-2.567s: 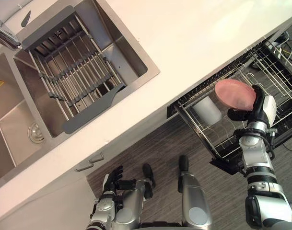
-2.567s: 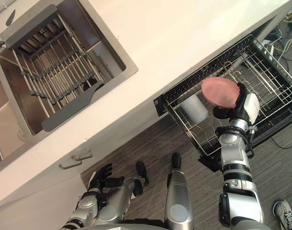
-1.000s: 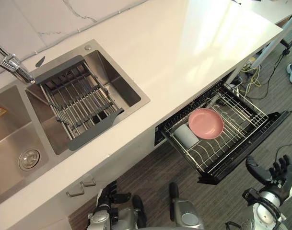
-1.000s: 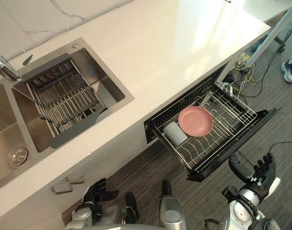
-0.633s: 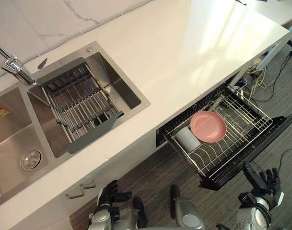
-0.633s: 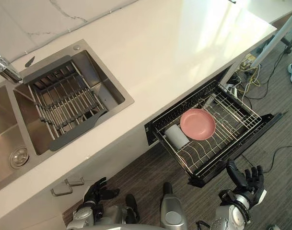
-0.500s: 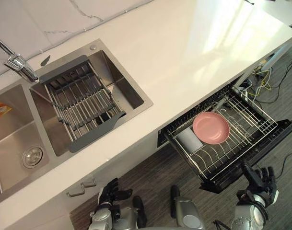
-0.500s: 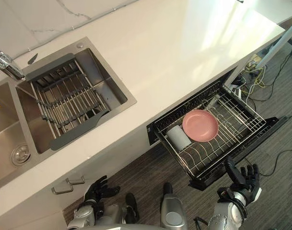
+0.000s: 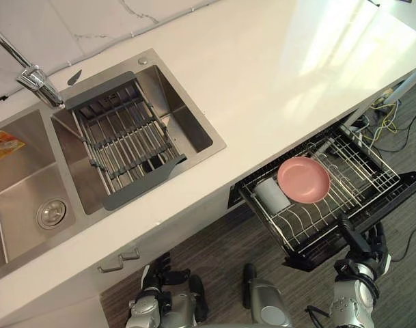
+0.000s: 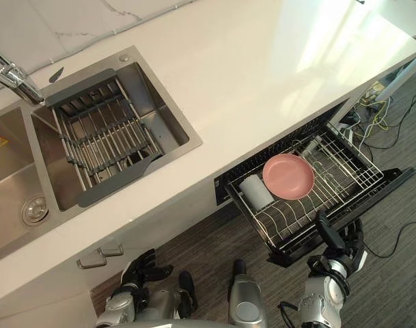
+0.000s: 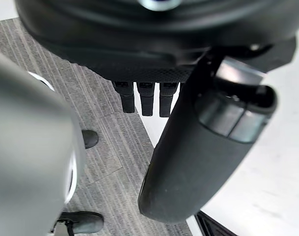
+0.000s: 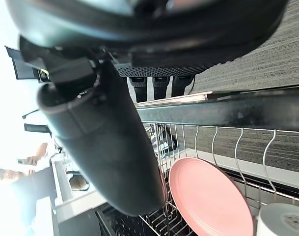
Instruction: Walk over to the sink, pick up the cup, carry it to the dishwasher, place the cup inside the dishwasher, then close the dishwasher door
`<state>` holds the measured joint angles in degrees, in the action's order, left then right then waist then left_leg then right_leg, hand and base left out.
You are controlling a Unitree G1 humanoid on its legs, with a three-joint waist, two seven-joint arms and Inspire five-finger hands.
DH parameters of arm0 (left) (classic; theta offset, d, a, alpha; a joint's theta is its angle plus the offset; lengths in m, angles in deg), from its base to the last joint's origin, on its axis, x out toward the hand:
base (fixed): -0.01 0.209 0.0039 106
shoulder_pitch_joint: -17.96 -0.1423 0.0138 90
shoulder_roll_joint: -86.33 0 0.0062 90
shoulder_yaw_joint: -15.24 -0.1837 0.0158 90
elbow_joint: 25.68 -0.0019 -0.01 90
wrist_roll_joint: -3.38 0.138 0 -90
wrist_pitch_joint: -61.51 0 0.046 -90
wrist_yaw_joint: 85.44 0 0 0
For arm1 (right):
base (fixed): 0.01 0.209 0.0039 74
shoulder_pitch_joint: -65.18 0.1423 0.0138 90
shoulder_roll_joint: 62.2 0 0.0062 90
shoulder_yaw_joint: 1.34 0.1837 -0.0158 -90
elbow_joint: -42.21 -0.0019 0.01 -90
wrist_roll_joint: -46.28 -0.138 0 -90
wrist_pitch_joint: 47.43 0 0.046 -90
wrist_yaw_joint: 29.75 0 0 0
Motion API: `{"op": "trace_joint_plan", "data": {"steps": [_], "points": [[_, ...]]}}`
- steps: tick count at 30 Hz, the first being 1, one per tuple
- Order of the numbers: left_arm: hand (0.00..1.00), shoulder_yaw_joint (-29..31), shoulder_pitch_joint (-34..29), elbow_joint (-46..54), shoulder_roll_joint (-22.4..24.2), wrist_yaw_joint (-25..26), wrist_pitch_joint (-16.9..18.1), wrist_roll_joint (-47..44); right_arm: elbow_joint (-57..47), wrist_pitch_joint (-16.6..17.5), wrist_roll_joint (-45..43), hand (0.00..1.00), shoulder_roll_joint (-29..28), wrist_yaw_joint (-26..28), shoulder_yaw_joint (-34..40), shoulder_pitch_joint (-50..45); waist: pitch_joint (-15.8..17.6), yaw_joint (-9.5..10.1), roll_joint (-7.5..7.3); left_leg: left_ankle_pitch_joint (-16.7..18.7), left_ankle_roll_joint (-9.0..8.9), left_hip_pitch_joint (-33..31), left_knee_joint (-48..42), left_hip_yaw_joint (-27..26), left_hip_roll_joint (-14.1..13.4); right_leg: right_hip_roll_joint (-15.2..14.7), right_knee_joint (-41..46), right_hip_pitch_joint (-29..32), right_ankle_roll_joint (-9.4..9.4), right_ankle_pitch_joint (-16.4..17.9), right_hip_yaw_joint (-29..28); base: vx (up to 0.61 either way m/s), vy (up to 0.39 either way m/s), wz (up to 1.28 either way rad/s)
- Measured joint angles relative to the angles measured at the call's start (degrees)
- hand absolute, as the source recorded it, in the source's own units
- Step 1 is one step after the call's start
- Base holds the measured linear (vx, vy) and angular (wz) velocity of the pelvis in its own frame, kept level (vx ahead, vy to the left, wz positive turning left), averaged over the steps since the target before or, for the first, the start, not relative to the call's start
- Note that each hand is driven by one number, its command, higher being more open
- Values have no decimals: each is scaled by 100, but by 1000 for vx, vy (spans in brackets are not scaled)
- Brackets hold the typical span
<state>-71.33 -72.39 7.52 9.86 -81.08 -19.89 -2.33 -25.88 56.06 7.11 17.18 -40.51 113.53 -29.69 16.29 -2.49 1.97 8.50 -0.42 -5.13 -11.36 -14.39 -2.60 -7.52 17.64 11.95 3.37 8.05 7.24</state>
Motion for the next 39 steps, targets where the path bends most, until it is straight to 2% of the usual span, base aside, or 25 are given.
{"op": "trace_joint_plan", "data": {"steps": [7,14,21,27,34,39], "points": [[90,-166,1,-25,-22,-55,8,21,0,42,1,90,269,36,-464,356,34,-9,154,-180,37,-192,14,230,72,-27,-331,-39,29,-238,155,-34,14,11],[90,-180,-39,-128,-73,-56,13,127,0,44,6,90,383,146,-1002,831,98,13,285,-367,60,-324,144,678,151,-95,-571,-195,24,-376,582,-48,7,30],[90,-206,-41,-86,-80,-66,69,122,100,23,51,90,433,244,-1305,1364,104,165,302,-542,54,-389,331,903,203,-145,-618,-211,5,-427,862,-43,-4,24],[90,-281,-43,12,-86,-74,78,122,924,-59,279,90,747,361,-1611,2141,113,283,311,-599,65,-435,340,930,211,-141,-697,-213,-1,-507,893,-11,0,3],[90,-355,-39,16,-117,-90,85,122,1547,-207,466,90,1107,432,-1643,2580,123,271,308,-644,110,-444,369,907,217,-117,-809,-215,-6,-633,847,-17,6,-3],[90,-387,-39,16,-129,-87,88,122,1576,-278,571,90,1227,495,-1815,2615,128,256,299,-679,125,-413,407,881,204,-90,-874,-238,-18,-694,817,-19,3,-3]]}}
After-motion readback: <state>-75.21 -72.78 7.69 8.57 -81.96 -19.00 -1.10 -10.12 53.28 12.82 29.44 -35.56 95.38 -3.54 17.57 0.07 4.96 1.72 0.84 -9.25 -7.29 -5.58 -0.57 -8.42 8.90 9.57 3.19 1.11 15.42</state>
